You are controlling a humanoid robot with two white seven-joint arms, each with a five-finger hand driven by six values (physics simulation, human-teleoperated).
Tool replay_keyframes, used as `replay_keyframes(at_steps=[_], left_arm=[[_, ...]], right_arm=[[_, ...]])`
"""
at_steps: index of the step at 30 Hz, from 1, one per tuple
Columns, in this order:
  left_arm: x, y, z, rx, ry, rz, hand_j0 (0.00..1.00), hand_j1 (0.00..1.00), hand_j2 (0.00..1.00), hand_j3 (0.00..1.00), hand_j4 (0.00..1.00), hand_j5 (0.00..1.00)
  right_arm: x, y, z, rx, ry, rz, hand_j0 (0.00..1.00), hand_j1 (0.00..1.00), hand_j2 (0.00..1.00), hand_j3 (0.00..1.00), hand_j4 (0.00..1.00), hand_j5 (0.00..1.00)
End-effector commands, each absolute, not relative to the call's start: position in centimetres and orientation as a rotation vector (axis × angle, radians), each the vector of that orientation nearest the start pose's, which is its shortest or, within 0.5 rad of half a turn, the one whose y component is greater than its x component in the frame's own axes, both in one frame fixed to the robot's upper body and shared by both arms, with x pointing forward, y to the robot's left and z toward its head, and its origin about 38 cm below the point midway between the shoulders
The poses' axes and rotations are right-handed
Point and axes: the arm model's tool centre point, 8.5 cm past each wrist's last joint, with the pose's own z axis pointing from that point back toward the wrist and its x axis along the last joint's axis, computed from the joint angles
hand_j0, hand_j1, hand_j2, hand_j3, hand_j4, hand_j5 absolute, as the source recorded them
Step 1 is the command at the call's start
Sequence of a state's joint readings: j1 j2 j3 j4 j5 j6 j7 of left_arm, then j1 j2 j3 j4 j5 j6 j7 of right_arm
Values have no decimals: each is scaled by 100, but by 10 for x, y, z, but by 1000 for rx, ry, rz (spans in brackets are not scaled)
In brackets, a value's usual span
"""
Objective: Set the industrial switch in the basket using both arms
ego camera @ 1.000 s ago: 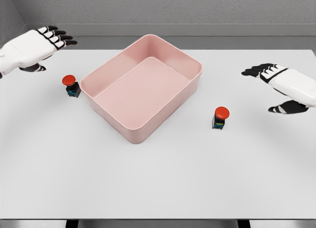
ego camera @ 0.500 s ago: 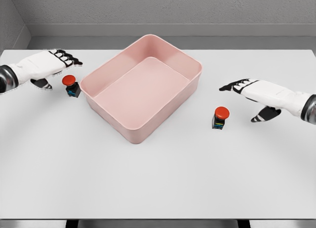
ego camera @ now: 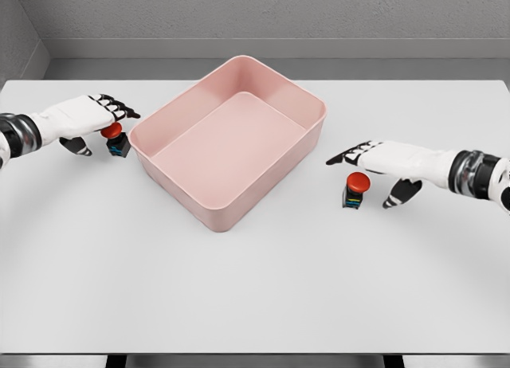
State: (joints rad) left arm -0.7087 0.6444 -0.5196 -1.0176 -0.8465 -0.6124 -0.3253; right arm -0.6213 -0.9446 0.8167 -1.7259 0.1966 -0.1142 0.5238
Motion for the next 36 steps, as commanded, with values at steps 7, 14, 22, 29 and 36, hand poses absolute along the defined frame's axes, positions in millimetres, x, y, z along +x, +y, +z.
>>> replay_keyframes(at_steps=[7, 14, 22, 29, 36], left_arm=[[497, 356, 169, 733, -1172, -1991, 83, 83, 83, 83, 83, 83], [497, 354, 167, 722, -1156, -2007, 71, 71, 71, 71, 71, 71], [497, 355, 167, 721, -1156, -2004, 58, 58, 58, 58, 58, 58], [497, 355, 168, 722, -1160, -2002, 46, 46, 46, 46, 46, 46], [497, 356, 168, 724, -1158, -2000, 29, 29, 29, 29, 29, 29]], right_arm=[[396, -273, 191, -243, -1143, 1936, 100, 100, 100, 100, 100, 100], [398, -270, 195, -244, -1140, 1955, 100, 100, 100, 100, 100, 100], [401, -256, 196, -227, -1155, 1978, 100, 100, 100, 100, 100, 100], [401, -256, 196, -227, -1155, 1982, 100, 100, 100, 100, 100, 100], [405, -263, 191, -234, -1129, 1966, 100, 100, 100, 100, 100, 100]])
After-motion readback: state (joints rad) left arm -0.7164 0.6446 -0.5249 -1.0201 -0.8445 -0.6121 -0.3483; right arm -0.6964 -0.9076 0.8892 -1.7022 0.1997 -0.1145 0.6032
